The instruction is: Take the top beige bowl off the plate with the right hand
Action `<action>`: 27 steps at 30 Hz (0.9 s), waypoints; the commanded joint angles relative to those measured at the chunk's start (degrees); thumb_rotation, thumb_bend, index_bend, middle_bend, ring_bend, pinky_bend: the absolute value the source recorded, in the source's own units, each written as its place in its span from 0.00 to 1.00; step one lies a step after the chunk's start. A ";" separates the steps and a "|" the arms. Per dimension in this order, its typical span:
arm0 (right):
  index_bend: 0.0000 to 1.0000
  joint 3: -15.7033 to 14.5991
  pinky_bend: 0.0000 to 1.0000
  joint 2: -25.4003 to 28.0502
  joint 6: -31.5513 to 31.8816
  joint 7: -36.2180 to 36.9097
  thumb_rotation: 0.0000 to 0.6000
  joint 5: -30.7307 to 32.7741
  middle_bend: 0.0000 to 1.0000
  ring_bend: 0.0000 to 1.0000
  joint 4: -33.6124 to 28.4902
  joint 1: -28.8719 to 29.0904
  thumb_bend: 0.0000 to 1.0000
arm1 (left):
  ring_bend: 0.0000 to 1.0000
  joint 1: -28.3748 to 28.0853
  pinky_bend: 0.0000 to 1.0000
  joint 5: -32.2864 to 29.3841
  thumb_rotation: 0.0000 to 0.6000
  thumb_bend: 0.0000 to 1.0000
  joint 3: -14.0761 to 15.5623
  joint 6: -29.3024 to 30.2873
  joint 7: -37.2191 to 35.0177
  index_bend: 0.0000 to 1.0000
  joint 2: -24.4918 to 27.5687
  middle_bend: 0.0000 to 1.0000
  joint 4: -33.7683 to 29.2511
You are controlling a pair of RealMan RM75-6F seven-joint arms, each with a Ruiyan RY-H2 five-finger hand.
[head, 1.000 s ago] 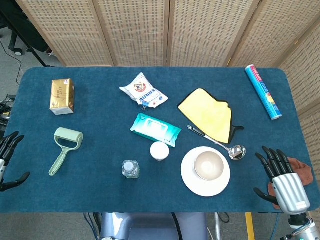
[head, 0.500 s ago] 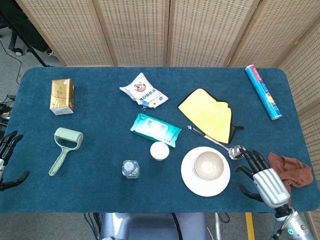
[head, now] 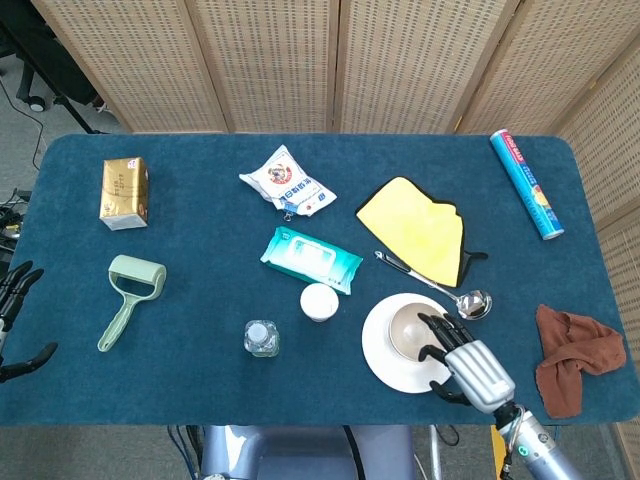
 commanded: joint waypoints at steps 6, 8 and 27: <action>0.40 1.11 0.00 -3.63 -2.99 -3.81 1.00 3.97 0.00 0.00 0.81 1.59 0.44 | 0.00 -0.02 0.00 -0.04 1.00 0.24 -0.02 -0.03 -0.30 0.00 0.11 0.00 0.02; 0.40 1.23 0.00 -3.86 -3.28 -4.41 1.00 4.59 0.00 0.00 0.84 1.79 0.45 | 0.00 -0.04 0.00 -0.20 1.00 0.24 -0.08 -0.07 -0.53 0.00 0.16 0.00 0.06; 0.43 1.72 0.00 -7.16 -4.08 -4.80 1.00 8.87 0.00 0.00 5.01 3.00 0.44 | 0.00 -0.25 0.00 -0.57 1.00 0.24 -0.23 -0.52 -0.01 0.00 0.03 0.00 -0.03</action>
